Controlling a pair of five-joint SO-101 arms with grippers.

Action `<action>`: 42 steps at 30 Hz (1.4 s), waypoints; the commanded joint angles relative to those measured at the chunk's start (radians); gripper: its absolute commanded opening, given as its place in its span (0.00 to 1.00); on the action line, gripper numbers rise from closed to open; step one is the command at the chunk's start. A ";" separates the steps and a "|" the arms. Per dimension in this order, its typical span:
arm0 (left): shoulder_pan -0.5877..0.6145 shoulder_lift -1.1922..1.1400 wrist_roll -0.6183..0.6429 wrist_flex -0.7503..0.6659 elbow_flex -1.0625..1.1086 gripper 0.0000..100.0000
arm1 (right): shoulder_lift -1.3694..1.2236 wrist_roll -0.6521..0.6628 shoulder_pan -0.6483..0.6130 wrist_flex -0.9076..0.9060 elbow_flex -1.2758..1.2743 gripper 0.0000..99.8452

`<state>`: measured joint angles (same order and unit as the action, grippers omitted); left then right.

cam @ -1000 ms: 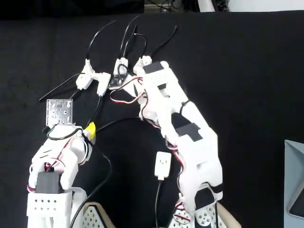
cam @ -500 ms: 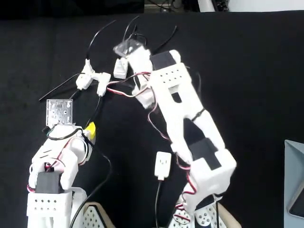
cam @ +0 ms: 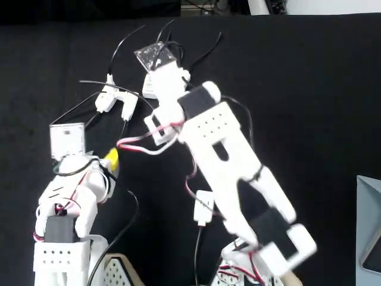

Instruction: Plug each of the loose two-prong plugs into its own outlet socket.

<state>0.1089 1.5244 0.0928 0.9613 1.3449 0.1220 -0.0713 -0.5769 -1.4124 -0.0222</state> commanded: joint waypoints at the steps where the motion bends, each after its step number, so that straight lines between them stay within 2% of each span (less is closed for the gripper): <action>1: 0.045 0.008 0.038 -0.058 -0.007 0.19 | 0.157 -0.032 -0.015 0.132 -0.120 0.01; 5: 0.050 0.003 0.080 -0.109 -0.004 0.19 | 0.294 -0.038 -0.017 0.307 -0.331 0.01; 12: 0.042 0.006 0.092 -0.276 0.051 0.19 | 0.538 -0.037 -0.035 0.583 -0.648 0.01; 15: -0.013 0.003 0.092 -0.324 0.051 0.19 | 0.618 -0.031 -0.078 0.654 -0.734 0.01; 19: -0.116 0.006 0.086 -0.354 0.051 0.18 | 0.661 -0.029 -0.143 0.657 -0.766 0.01; 24: -0.185 0.008 0.083 -0.358 0.042 0.18 | 0.661 -0.029 -0.153 0.644 -0.766 0.01; 30: -0.200 0.000 0.081 -0.433 0.053 0.18 | 0.665 -0.029 -0.166 0.609 -0.763 0.01; 38: -0.268 0.008 0.081 -0.431 0.051 0.18 | 0.662 -0.029 -0.224 0.575 -0.768 0.01; 42: -0.277 0.008 0.081 -0.427 0.053 0.18 | 0.662 0.018 -0.229 0.529 -0.768 0.01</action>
<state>-0.1243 1.5244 0.1711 0.5531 1.4032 0.7695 -0.0836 -0.7580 -0.8600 -0.7956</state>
